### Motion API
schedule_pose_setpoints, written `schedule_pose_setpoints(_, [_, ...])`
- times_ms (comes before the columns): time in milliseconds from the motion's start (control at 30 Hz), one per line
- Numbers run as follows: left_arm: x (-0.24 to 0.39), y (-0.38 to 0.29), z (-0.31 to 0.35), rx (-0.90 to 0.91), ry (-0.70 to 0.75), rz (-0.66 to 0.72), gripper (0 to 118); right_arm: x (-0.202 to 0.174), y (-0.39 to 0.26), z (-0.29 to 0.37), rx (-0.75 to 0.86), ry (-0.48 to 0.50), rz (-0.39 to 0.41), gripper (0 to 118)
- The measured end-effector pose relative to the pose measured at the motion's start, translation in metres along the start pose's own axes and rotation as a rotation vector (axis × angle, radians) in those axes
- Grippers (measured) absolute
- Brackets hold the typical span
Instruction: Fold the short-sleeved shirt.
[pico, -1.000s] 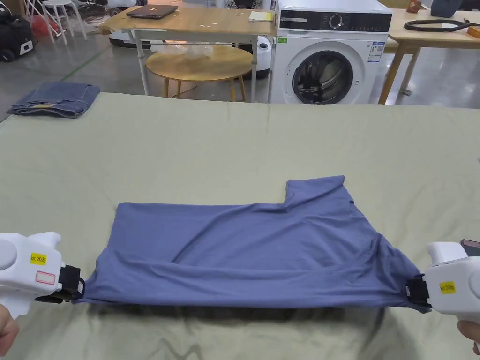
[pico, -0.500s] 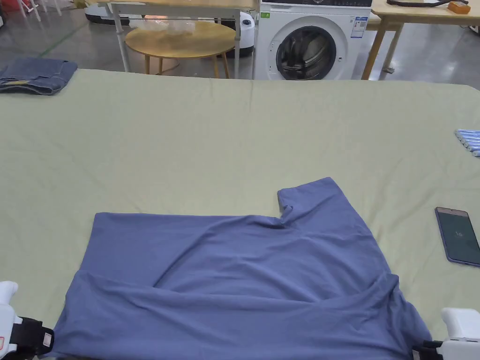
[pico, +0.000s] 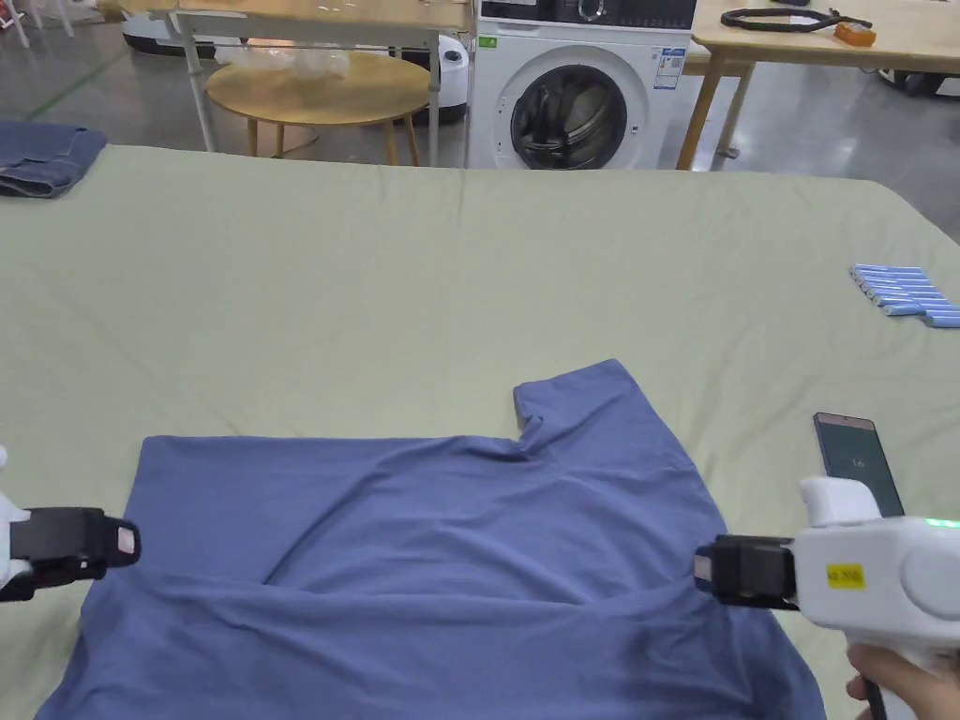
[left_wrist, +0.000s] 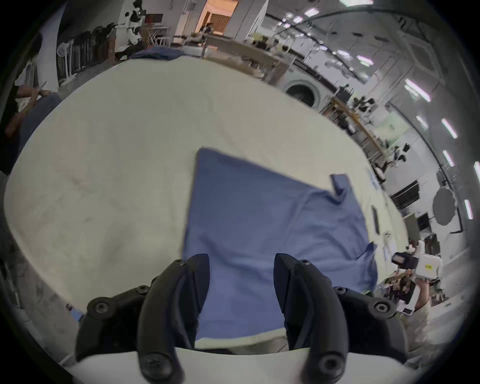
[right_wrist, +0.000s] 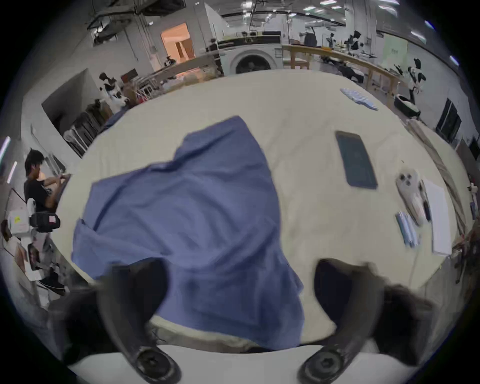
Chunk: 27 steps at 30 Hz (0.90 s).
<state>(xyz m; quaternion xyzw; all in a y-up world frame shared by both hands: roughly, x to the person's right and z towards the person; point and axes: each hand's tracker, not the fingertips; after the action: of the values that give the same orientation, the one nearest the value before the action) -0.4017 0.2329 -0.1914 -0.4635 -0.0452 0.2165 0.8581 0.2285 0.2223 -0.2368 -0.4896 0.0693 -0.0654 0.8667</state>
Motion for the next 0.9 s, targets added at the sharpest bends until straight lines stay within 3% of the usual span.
schedule_pose_setpoints(33, [0.006, 0.004, -0.002, 0.000, -0.039, -0.010, 48, -0.003, 0.006, -0.007, 0.013, 0.020, -0.002, 94])
schedule_pose_setpoints(67, [0.021, 0.003, -0.004, 0.000, -0.070, -0.015, 34, -0.008, 0.012, -0.012, 0.020, 0.017, 0.006, 40])
schedule_pose_setpoints(100, [0.025, 0.006, -0.008, -0.007, -0.072, -0.018, 6, -0.010, 0.020, -0.012, 0.074, 0.048, 0.011, 0])
schedule_pose_setpoints(167, [0.031, 0.011, -0.013, -0.010, -0.058, -0.033, 0, -0.025, 0.028, -0.011, 0.000, 0.016, 0.104, 0])
schedule_pose_setpoints(400, [0.040, 0.011, -0.039, -0.072, -0.034, -0.064, 0, -0.024, 0.084, -0.059, 0.036, 0.022, 0.065, 1])
schedule_pose_setpoints(433, [0.040, 0.013, -0.042, -0.077, -0.026, -0.063, 0, -0.020, 0.097, -0.074, 0.052, 0.010, 0.047, 29])
schedule_pose_setpoints(500, [0.039, 0.013, -0.048, -0.085, -0.019, -0.059, 0, -0.017, 0.123, -0.101, 0.066, -0.069, 0.027, 108])
schedule_pose_setpoints(533, [0.040, 0.014, -0.050, -0.085, -0.016, -0.054, 0, -0.012, 0.134, -0.120, 0.043, -0.092, 0.027, 117])
schedule_pose_setpoints(567, [0.041, 0.015, -0.052, -0.088, -0.014, -0.053, 0, -0.011, 0.138, -0.127, 0.081, -0.115, -0.023, 117])
schedule_pose_setpoints(633, [0.042, 0.015, -0.057, -0.095, -0.009, -0.050, 0, -0.001, 0.140, -0.161, -0.101, -0.123, -0.079, 117])
schedule_pose_setpoints(700, [0.042, 0.017, -0.060, -0.099, -0.006, -0.040, 0, 0.011, 0.160, -0.197, -0.160, -0.148, -0.111, 114])
schedule_pose_setpoints(733, [0.031, 0.020, -0.064, -0.101, -0.005, -0.037, 0, 0.012, 0.159, -0.206, -0.176, -0.156, -0.096, 99])
schedule_pose_setpoints(800, [0.031, 0.022, -0.068, -0.119, -0.001, -0.035, 0, 0.013, 0.156, -0.224, -0.214, -0.155, -0.073, 50])
schedule_pose_setpoints(867, [0.030, 0.023, -0.070, -0.125, 0.009, -0.040, 0, -0.007, 0.135, -0.187, -0.180, -0.246, -0.072, 27])
schedule_pose_setpoints(900, [0.030, 0.026, -0.071, -0.129, 0.010, -0.040, 0, -0.009, 0.135, -0.182, -0.187, -0.216, -0.087, 2])
